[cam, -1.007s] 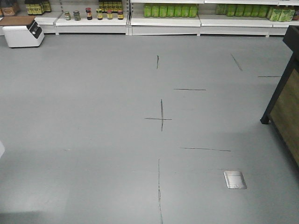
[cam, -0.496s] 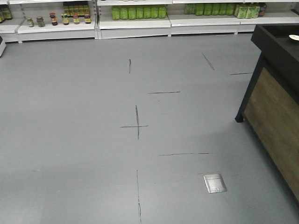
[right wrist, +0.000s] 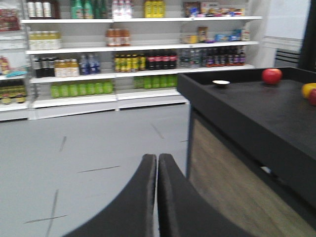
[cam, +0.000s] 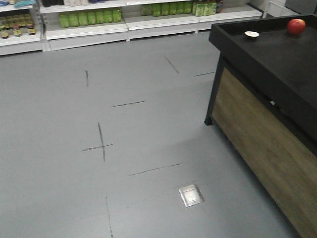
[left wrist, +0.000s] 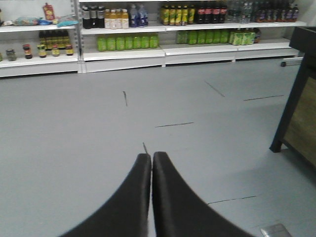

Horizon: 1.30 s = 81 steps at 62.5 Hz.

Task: Pick three apples into basket with both arms
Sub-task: 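Turn the base and approach the light-blue basket on the table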

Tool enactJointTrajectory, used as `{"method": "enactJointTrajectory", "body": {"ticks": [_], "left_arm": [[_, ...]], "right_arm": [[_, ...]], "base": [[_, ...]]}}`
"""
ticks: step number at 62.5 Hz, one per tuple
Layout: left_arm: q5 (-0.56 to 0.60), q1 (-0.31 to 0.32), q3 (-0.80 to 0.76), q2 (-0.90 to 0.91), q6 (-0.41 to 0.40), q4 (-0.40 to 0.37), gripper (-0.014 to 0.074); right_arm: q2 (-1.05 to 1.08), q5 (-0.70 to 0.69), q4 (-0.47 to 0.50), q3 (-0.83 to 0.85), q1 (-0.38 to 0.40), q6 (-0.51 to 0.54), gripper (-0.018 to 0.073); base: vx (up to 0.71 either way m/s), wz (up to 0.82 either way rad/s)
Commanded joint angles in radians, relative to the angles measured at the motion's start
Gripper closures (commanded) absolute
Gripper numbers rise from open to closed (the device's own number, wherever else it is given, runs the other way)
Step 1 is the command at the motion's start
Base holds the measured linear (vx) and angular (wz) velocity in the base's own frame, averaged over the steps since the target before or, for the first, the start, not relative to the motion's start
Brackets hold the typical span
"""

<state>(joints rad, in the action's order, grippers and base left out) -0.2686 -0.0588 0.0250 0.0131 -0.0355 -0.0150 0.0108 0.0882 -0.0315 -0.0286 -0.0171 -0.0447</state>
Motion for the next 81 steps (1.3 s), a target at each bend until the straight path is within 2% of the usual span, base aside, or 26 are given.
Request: {"method": "enactJointTrajectory", "body": {"ticks": [1, 81], "left_arm": [[0.069, 0.000, 0.022, 0.013, -0.003, -0.003, 0.0603], [0.069, 0.000, 0.022, 0.013, -0.003, -0.003, 0.0603]], "right_arm": [[0.011, -0.071, -0.010, -0.013, 0.007, 0.000, 0.0561], [0.011, -0.071, -0.010, -0.013, 0.007, 0.000, 0.0561]], "base": [[0.13, -0.50], [0.10, -0.59]]}}
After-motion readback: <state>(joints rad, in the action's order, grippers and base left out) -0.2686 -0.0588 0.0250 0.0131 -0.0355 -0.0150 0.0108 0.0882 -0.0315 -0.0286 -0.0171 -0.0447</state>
